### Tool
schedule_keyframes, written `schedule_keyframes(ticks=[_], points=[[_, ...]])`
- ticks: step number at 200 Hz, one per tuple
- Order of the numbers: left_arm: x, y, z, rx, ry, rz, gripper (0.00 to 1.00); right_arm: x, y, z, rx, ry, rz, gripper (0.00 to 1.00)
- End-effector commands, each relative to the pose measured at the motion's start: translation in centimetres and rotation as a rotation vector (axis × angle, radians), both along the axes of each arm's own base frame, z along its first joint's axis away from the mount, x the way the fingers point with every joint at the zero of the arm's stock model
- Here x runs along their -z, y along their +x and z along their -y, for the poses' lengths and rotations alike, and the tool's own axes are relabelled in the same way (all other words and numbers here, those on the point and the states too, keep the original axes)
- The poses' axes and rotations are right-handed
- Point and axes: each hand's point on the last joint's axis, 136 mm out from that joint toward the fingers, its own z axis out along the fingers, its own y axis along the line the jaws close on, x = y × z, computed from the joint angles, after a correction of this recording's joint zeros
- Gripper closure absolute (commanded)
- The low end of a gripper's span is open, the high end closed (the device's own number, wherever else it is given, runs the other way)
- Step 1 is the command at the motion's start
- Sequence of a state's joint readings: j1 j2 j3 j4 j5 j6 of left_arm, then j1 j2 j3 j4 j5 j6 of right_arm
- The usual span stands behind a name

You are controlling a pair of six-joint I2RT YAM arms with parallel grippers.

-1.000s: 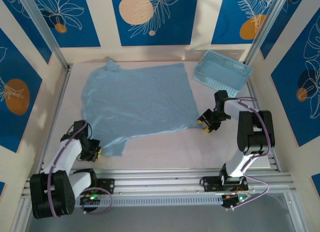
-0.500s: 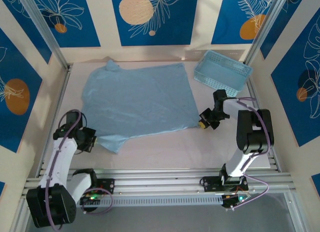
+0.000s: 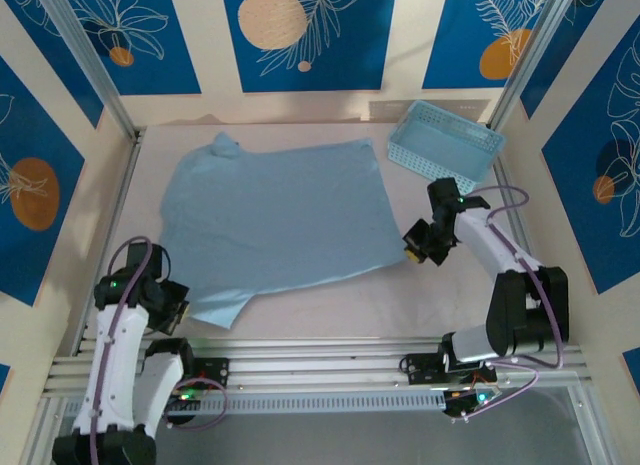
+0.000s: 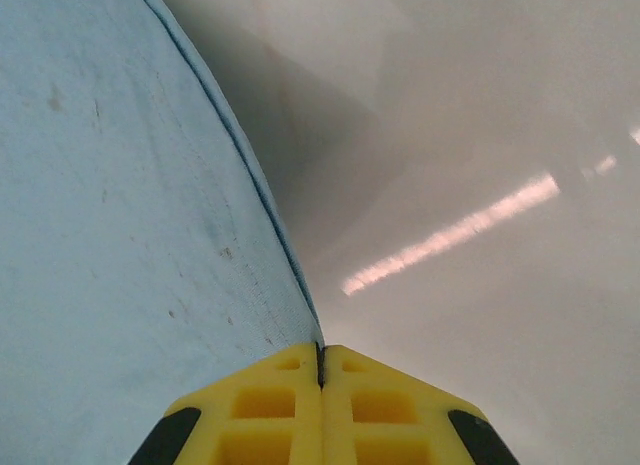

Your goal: Fold and stack the t-shirts

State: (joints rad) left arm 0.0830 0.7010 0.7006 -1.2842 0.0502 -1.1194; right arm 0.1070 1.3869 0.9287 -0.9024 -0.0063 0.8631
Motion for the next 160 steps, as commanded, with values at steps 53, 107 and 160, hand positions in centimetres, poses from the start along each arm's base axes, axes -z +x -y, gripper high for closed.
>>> schedule_keyframes(ticks=[53, 107, 160], points=[[-2.8, 6.3, -1.5, 0.053, 0.094, 0.088, 1.0, -0.1, -1.5, -0.3, -0.053, -0.017, -0.079, 1.0], [-6.9, 15.4, -2.5, 0.144, 0.161, 0.201, 1.0, -1.5, 4.4, -0.8, -0.058, -0.025, -0.051, 1.0], [-6.5, 20.7, -2.8, 0.246, 0.198, 0.182, 1.0, -0.5, 8.9, -1.0, -0.052, -0.04, -0.055, 1.0]])
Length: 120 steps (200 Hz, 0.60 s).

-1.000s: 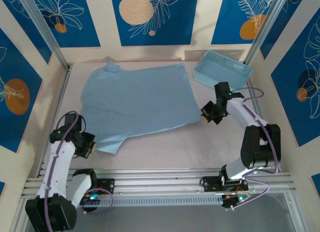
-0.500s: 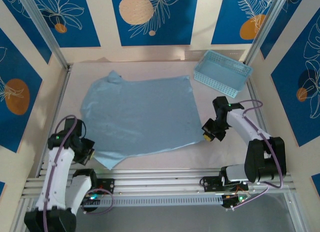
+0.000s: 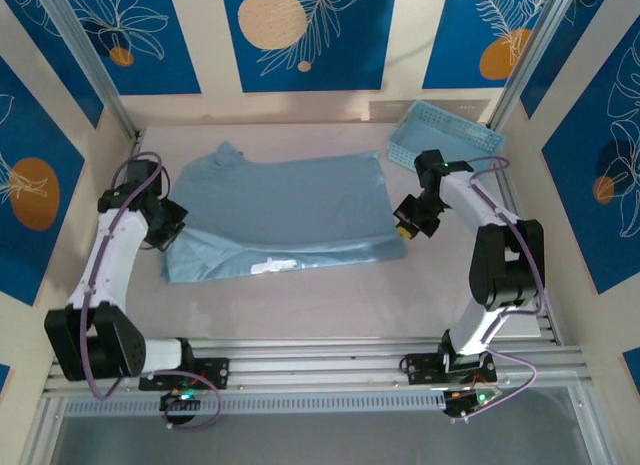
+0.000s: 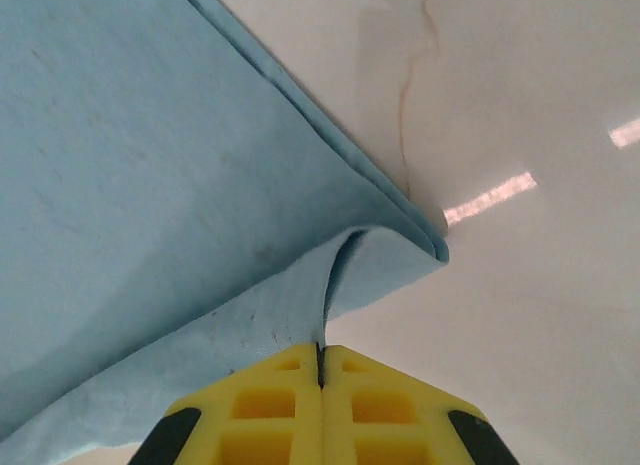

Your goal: Fold and stack the t-shirts

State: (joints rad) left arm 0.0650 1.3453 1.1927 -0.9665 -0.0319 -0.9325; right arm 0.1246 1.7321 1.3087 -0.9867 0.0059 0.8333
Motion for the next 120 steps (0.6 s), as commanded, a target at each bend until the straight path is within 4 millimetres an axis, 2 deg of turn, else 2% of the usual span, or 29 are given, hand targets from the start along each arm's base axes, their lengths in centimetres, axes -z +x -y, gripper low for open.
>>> schedule_keyframes(ticks=[1, 48, 120], points=[[-0.4, 2.1, -0.4, 0.069, 0.06, 0.018, 1.0, 0.3, 1.1, 0.2, -0.006, -0.019, -0.015, 1.0], [0.3, 4.4, -1.1, 0.095, 0.107, 0.0, 1.0, 0.8, 4.2, 0.2, 0.0, -0.038, -0.013, 1.0], [1.4, 7.8, -1.7, 0.15, 0.147, -0.031, 1.0, 2.0, 7.0, -0.1, 0.022, -0.038, -0.028, 1.0]])
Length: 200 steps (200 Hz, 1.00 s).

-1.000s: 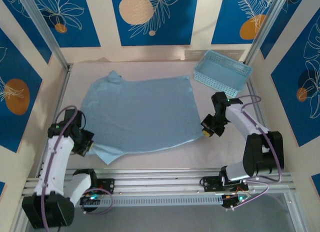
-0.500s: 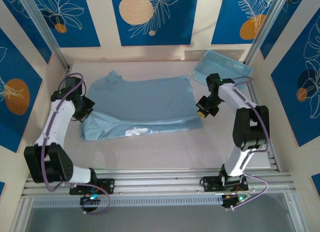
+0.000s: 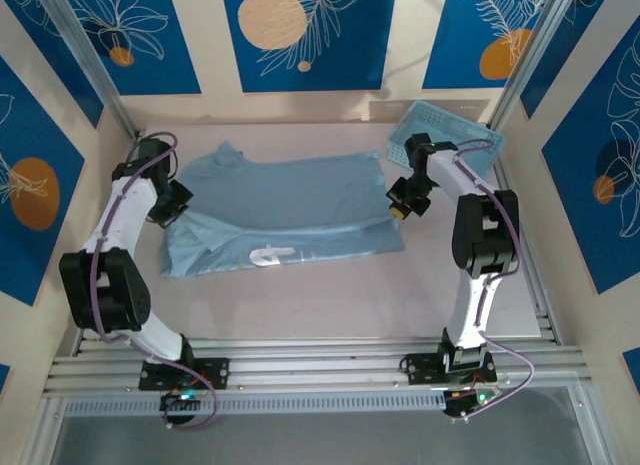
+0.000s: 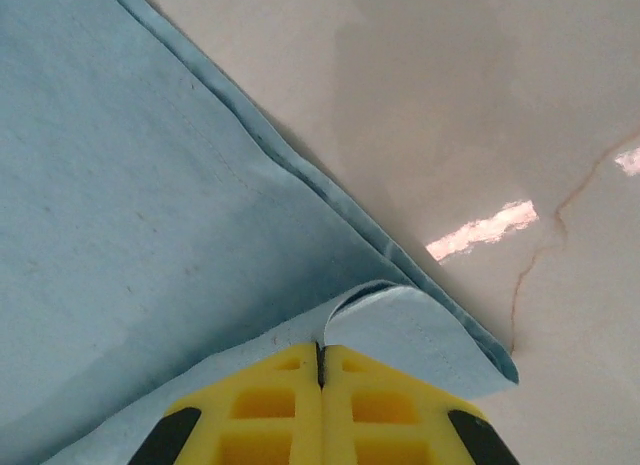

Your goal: Fold and stack the t-shirts

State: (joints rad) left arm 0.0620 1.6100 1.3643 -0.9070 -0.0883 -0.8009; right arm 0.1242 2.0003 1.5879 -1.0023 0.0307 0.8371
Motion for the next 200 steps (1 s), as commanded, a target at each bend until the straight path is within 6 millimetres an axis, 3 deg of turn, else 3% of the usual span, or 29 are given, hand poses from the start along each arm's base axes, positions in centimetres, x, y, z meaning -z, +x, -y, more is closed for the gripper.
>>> schedule_keyframes(ticks=[1, 88, 91, 101, 113, 119, 139, 175, 200], points=[[-0.5, 1.6, -0.4, 0.046, 0.051, 0.012, 1.0, 0.1, 0.4, 0.3, 0.017, -0.013, -0.025, 1.0], [1.9, 3.6, -1.8, 0.081, 0.132, -0.076, 1.0, 1.2, 2.9, -0.6, 0.011, 0.008, -0.019, 1.0], [1.9, 3.6, -1.8, 0.085, 0.133, -0.078, 1.0, 1.2, 3.1, -0.7, 0.007, 0.012, -0.015, 0.96], [1.6, 3.8, -1.8, 0.1, 0.141, -0.089, 0.83, 1.1, 3.6, -1.0, -0.006, 0.032, 0.002, 0.73], [1.1, 3.5, -1.9, 0.114, 0.15, -0.094, 0.45, 0.5, 4.0, -1.3, -0.024, 0.049, 0.028, 0.52], [0.8, 3.0, -2.0, 0.118, 0.153, -0.1, 0.34, 0.1, 4.0, -1.2, -0.033, 0.044, 0.036, 0.47], [0.6, 0.3, -1.7, 0.133, 0.134, -0.134, 0.25, -1.1, 3.1, -0.7, -0.051, 0.027, 0.051, 0.38], [3.8, -7.3, -1.7, 0.082, 0.042, -0.258, 0.31, -1.2, -1.9, -0.4, -0.041, 0.055, 0.042, 0.37], [6.7, -10.1, -2.1, 0.031, -0.037, -0.331, 0.35, 0.1, -5.3, -0.6, -0.061, 0.084, 0.015, 0.36]])
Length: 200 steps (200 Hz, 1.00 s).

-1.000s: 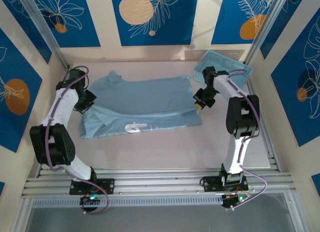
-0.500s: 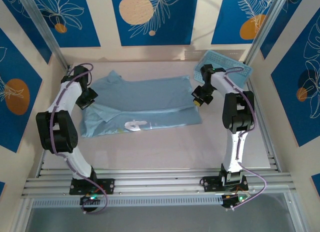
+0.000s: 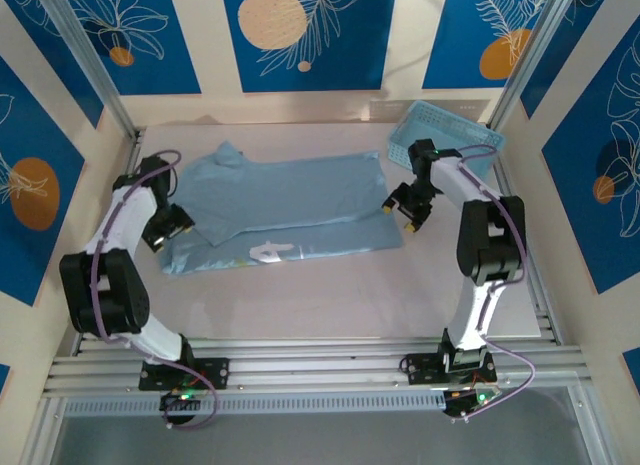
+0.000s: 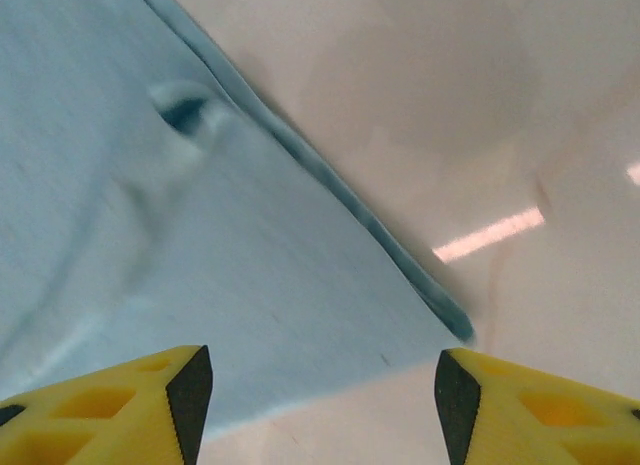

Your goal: Fold and stack the t-shirts

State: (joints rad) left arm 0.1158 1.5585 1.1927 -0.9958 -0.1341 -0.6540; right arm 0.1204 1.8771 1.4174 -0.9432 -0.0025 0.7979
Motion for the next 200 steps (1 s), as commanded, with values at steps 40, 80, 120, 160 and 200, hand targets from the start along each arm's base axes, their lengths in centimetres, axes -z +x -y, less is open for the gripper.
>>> schedule_keyframes(ticks=[40, 80, 120, 160, 200], points=[[5.8, -4.1, -1.0, -0.208, -0.211, -0.108, 0.36, 2.5, -4.3, -0.6, -0.038, 0.086, -0.044, 0.34], [7.7, -2.4, -1.4, -0.238, -0.239, -0.11, 0.44, 4.4, -4.0, -0.2, -0.033, 0.081, -0.077, 0.36], [8.5, -2.4, -3.2, -0.239, -0.143, -0.132, 0.73, 5.2, -3.1, 0.2, -0.016, 0.058, -0.085, 0.47], [8.5, -2.0, -3.4, -0.216, -0.138, -0.118, 1.0, 5.4, -2.1, 0.5, 0.018, 0.038, -0.073, 0.97], [7.6, -3.1, -1.9, -0.184, -0.171, -0.119, 1.0, 3.9, -5.0, 2.8, 0.073, -0.084, -0.104, 1.0]])
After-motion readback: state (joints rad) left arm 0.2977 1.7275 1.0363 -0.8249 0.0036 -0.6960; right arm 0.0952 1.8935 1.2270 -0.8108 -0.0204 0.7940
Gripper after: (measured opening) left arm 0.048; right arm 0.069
